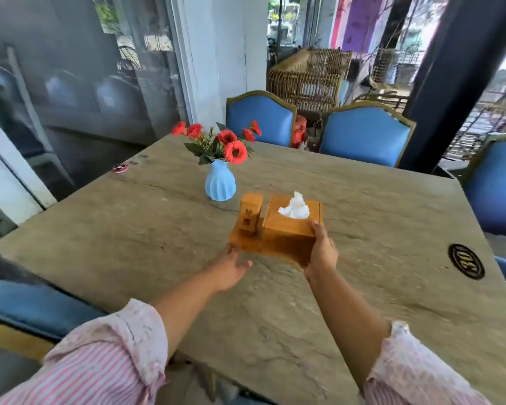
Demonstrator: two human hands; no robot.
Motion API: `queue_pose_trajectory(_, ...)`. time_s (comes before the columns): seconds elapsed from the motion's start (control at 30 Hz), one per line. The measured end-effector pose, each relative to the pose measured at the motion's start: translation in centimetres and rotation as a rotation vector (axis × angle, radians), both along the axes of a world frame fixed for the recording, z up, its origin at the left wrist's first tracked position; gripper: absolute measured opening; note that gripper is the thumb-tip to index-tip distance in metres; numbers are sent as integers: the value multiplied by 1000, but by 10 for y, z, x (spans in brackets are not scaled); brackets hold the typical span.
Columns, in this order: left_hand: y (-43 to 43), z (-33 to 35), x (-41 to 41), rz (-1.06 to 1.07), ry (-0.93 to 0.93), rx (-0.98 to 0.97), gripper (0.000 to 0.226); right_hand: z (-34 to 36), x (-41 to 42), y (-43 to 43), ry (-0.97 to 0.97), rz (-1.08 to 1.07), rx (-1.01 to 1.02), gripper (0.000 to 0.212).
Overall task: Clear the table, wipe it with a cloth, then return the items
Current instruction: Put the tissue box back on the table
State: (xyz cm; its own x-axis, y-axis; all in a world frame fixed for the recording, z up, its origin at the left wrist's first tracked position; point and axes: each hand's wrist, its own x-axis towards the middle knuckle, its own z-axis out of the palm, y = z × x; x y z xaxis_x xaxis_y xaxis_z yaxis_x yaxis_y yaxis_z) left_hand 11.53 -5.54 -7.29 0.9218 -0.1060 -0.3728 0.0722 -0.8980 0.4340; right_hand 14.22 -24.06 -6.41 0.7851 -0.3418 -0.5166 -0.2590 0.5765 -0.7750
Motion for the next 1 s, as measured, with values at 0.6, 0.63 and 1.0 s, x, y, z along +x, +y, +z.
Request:
queue_pose_trajectory(0.6, 31, -66, 151, -240, -35, 129, 61, -41, 117, 19, 79, -146, -146, 51)
queue_pose_trajectory(0.63, 31, -66, 154, -264, -45, 158, 60, -42, 122, 17, 78, -134, -178, 50)
queue_pose_trajectory(1.0, 24, -65, 171, -352, -33, 294, 61, -53, 144, 4, 151, -27, -471, 52)
